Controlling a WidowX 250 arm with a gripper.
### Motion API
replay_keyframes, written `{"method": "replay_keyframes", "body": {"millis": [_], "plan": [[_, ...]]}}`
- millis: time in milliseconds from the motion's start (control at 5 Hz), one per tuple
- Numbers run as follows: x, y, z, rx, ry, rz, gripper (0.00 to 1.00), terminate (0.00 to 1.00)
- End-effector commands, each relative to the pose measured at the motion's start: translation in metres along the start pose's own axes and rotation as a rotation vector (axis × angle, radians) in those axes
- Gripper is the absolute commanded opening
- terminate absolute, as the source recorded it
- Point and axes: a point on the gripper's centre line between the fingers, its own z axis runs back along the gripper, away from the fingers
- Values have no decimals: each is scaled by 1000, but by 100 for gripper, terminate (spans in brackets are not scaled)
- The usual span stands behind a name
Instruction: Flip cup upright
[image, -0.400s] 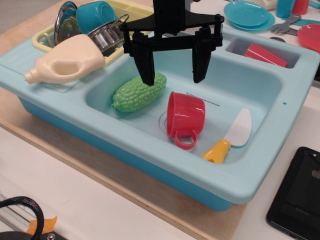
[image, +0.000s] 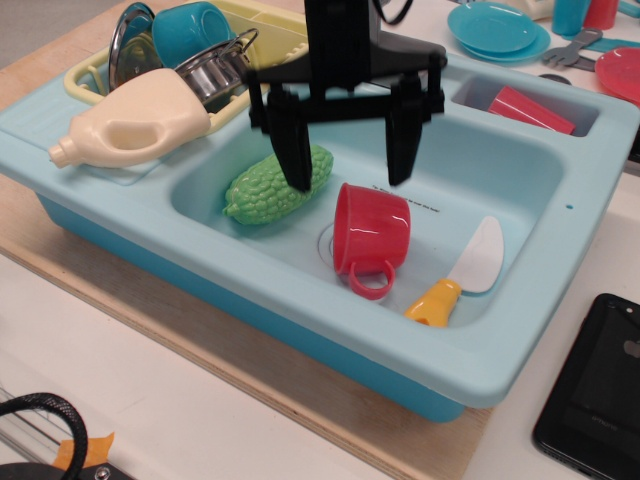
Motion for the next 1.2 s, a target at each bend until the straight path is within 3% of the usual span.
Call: {"method": "replay_keyframes", "body": {"millis": [0, 400, 1000], "plan": [[5, 9, 1, -182, -139, 0, 100, 0], [14, 9, -9, -313, -143, -30, 100, 0], [16, 6, -25, -486, -94, -68, 100, 0]]}}
